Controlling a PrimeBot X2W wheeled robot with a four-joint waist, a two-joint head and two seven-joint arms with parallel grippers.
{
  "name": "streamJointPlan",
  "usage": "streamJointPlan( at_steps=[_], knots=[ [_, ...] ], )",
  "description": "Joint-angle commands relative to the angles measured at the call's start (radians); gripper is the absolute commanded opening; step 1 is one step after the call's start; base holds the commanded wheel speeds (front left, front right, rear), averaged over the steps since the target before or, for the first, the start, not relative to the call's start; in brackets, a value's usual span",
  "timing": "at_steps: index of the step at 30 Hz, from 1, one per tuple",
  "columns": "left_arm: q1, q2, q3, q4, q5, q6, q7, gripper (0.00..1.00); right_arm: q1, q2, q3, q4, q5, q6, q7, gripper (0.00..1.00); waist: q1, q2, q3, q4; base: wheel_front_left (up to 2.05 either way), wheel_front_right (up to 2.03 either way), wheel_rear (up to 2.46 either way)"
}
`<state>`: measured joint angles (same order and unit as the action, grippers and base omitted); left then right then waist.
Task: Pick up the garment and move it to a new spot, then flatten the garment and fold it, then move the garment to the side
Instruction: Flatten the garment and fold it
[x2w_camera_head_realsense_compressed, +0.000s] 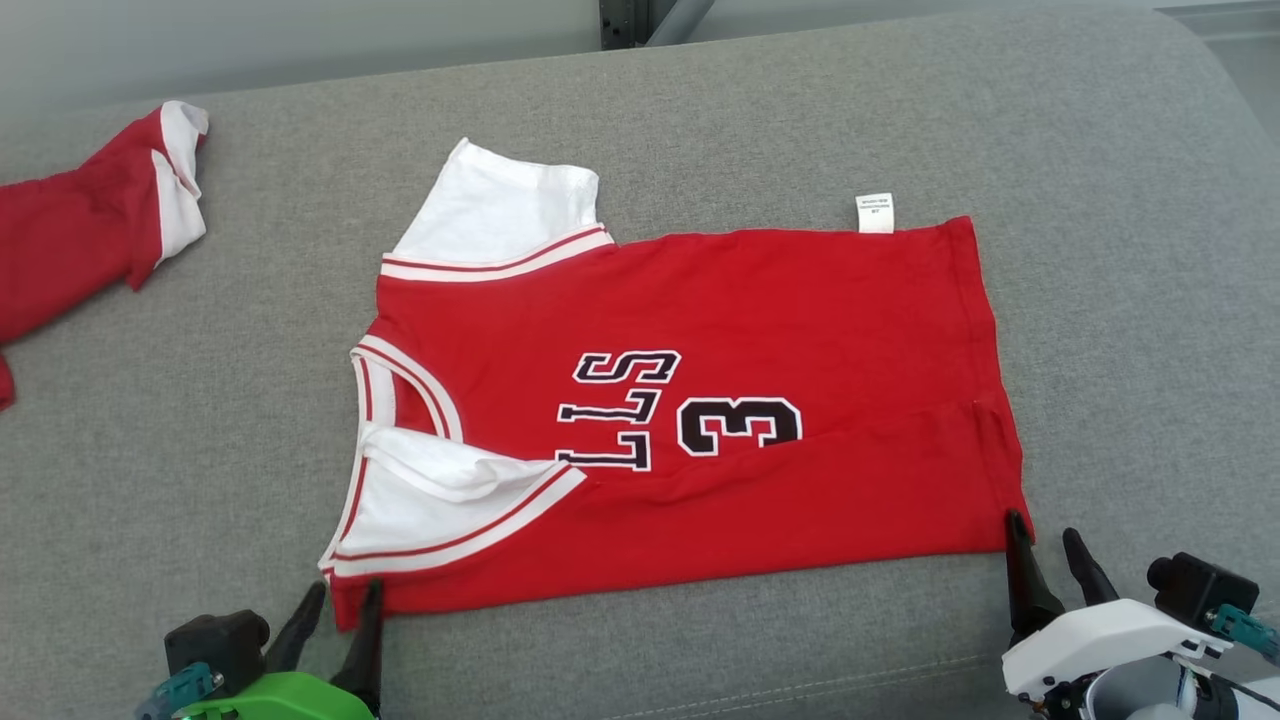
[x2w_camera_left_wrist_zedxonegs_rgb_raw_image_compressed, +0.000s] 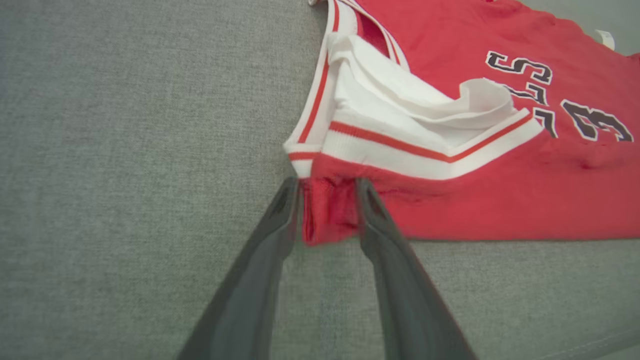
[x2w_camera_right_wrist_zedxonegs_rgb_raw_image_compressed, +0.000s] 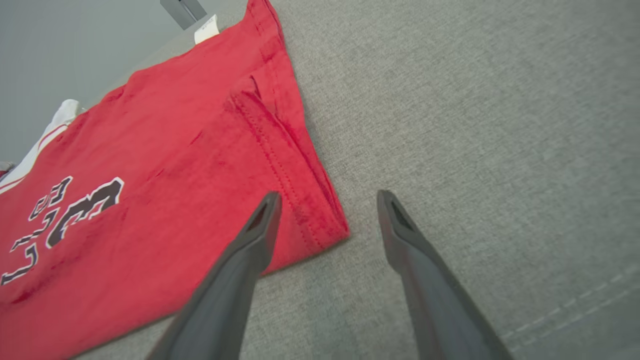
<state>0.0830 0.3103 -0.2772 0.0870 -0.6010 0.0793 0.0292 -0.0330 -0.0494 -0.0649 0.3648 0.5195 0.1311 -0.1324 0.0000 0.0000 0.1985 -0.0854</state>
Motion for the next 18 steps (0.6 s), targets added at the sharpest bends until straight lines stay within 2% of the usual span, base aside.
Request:
streamJointPlan(
  at_steps=[1, 9, 14, 18],
  knots=[
    [-0.013, 0.011, 0.000, 0.004, 0.018, -0.002, -0.008, 1.00, 0.009, -0.002, -0.005, 0.003, -0.012, -0.001, -0.007, 1.00, 0.0000, 0.0000, 0.000, -0.008, 0.00, 0.00, 0.00],
    [-0.120, 0.070, -0.005, 0.015, 0.059, -0.027, 0.008, 1.00, -0.015, -0.003, -0.030, -0.044, -0.081, -0.001, -0.041, 1.00, 0.0000, 0.0000, 0.012, -0.039, 0.00, 0.00, 0.00],
    [-0.289, 0.113, -0.024, 0.040, 0.101, -0.051, 0.072, 1.00, -0.061, -0.002, -0.013, -0.121, -0.160, -0.001, -0.017, 1.00, 0.0000, 0.0000, 0.051, -0.062, 0.00, 0.00, 0.00],
    [-0.464, 0.122, -0.042, 0.108, 0.127, -0.076, 0.128, 1.00, -0.121, -0.002, 0.033, -0.179, -0.211, -0.001, 0.022, 1.00, 0.0000, 0.0000, 0.107, -0.088, 0.00, 0.00, 0.00]
  ],
)
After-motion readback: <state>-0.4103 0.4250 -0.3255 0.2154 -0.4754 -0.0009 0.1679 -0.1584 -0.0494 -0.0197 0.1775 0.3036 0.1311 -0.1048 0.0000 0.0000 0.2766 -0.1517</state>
